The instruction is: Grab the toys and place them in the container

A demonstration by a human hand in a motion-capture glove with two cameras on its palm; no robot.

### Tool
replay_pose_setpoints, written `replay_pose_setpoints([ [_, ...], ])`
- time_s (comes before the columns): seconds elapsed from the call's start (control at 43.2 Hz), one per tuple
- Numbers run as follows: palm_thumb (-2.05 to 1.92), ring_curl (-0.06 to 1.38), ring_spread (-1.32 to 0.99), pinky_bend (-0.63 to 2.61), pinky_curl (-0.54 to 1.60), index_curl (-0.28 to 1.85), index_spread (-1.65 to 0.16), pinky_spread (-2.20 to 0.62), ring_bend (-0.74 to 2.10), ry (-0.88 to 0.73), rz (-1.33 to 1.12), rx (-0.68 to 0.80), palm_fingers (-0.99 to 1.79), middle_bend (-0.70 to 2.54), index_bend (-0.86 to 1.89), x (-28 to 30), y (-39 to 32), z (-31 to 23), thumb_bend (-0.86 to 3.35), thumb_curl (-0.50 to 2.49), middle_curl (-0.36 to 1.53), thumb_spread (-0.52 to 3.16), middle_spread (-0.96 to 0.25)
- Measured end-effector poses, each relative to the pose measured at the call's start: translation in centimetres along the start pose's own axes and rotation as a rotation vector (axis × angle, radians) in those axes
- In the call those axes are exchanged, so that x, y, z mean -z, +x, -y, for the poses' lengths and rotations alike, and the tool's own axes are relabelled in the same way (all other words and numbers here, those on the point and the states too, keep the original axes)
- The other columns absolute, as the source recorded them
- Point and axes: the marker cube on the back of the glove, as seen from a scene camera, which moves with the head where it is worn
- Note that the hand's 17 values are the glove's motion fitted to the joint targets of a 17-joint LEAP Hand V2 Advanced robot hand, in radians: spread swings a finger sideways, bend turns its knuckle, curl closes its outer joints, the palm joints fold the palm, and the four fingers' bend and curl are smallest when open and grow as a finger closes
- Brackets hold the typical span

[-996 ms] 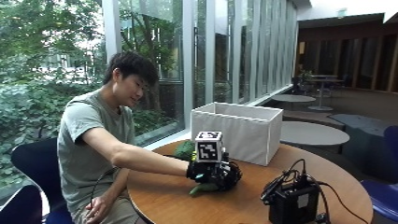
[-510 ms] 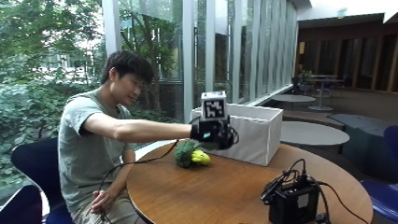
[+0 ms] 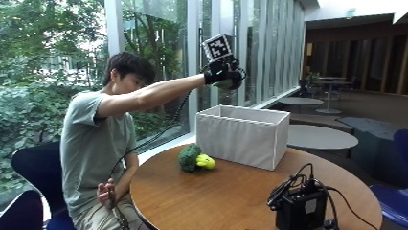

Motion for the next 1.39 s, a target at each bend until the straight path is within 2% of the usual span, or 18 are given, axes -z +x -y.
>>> replay_pose_setpoints([
  [0.185, 0.60, 0.54, -0.33, 1.12, 0.46, 0.56, -0.36, -0.37, 1.26, -0.005, 0.122, 0.144, 1.07, 0.86, 0.61, -0.8, -7.1, 1.5, 0.01, 0.78, 0.83, 0.53, -0.31],
  [0.324, 0.60, 0.54, -0.33, 1.12, 0.46, 0.59, -0.36, -0.37, 1.26, -0.035, 0.012, 0.046, 1.04, 0.85, 0.57, -3.4, -10.7, 2.7, -0.01, 0.81, 0.84, 0.54, -0.31],
  [0.44, 0.60, 0.55, -0.33, 1.12, 0.46, 0.63, -0.37, -0.37, 1.26, -0.049, 0.084, 0.113, 1.03, 0.84, 0.52, -4.6, -16.3, 3.2, -0.01, 0.83, 0.84, 0.55, -0.31],
  [0.533, 0.59, 0.54, -0.33, 1.11, 0.46, 0.64, -0.37, -0.38, 1.25, -0.085, 0.064, 0.102, 1.00, 0.83, 0.45, -6.0, -18.1, 3.5, -0.02, 0.84, 0.85, 0.57, -0.31],
  [0.602, 0.57, 0.55, -0.33, 1.12, 0.46, 0.65, -0.37, -0.38, 1.27, -0.118, 0.060, 0.161, 0.92, 0.78, 0.37, -6.8, -19.5, 3.5, -0.02, 0.84, 0.84, 0.60, -0.32],
  [0.626, 0.58, 0.55, -0.33, 1.11, 0.46, 0.67, -0.38, -0.38, 1.26, -0.137, 0.047, 0.145, 0.99, 0.82, 0.39, -7.2, -19.8, 3.6, -0.01, 0.85, 0.85, 0.59, -0.32],
  [0.672, 0.44, 0.54, -0.33, 1.16, 0.47, 0.62, -0.36, -0.40, 1.29, -0.184, -0.010, 0.097, 0.75, 0.67, 0.19, -8.0, -20.1, 3.8, -0.08, 0.79, 0.81, 0.76, -0.35],
  [0.718, 0.32, 0.55, -0.33, 1.22, 0.48, 0.61, -0.34, -0.39, 1.28, -0.224, -0.064, 0.148, 0.58, 0.63, 0.09, -8.4, -19.6, 3.5, -0.11, 0.73, 0.79, 0.87, -0.36],
  [0.741, 0.24, 0.54, -0.34, 1.27, 0.49, 0.57, -0.33, -0.38, 1.26, -0.236, -0.077, 0.186, 0.38, 0.54, 0.00, -8.4, -19.1, 3.2, -0.12, 0.70, 0.76, 0.90, -0.36],
  [0.765, 0.18, 0.55, -0.33, 1.28, 0.50, 0.56, -0.32, -0.35, 1.24, -0.242, -0.086, 0.210, 0.18, 0.49, -0.01, -8.2, -18.5, 3.0, -0.13, 0.67, 0.75, 0.92, -0.35],
  [0.788, 0.07, 0.54, -0.29, 1.30, 0.52, 0.54, -0.29, -0.30, 1.15, -0.242, -0.101, 0.218, -0.16, 0.41, -0.03, -8.0, -18.2, 2.9, -0.17, 0.64, 0.72, 0.92, -0.29],
  [0.857, -0.08, 0.48, -0.21, 1.36, 0.51, 0.45, -0.24, -0.21, 0.99, -0.214, -0.188, 0.210, -0.36, 0.28, -0.05, -6.9, -18.6, 2.9, -0.15, 0.57, 0.66, 0.93, -0.19],
  [0.996, -0.13, 0.37, -0.15, 1.34, 0.45, 0.32, -0.19, -0.11, 0.87, -0.176, -0.193, 0.182, -0.29, 0.19, -0.01, -4.0, -16.1, 2.2, -0.12, 0.48, 0.58, 0.95, -0.10],
  [1.205, -0.15, 0.34, -0.12, 1.26, 0.41, 0.23, -0.17, -0.04, 0.81, -0.153, -0.177, 0.094, -0.21, 0.19, 0.03, -0.5, -9.8, -1.3, -0.11, 0.38, 0.54, 0.97, -0.05],
  [1.251, -0.15, 0.33, -0.12, 1.26, 0.41, 0.22, -0.17, -0.03, 0.80, -0.105, -0.115, 0.060, -0.22, 0.19, 0.02, 0.3, -9.3, -2.3, -0.11, 0.36, 0.53, 0.97, -0.04],
  [1.321, -0.13, 0.34, -0.15, 1.14, 0.37, 0.23, -0.20, -0.03, 0.84, -0.042, -0.112, 0.084, -0.03, 0.27, 0.12, 0.6, -8.2, -5.2, -0.10, 0.33, 0.55, 1.02, -0.10],
  [1.39, -0.13, 0.34, -0.17, 1.10, 0.36, 0.23, -0.22, -0.03, 0.88, -0.078, -0.181, 0.114, 0.03, 0.31, 0.13, -0.5, -6.4, -8.0, -0.10, 0.31, 0.55, 1.04, -0.12],
])
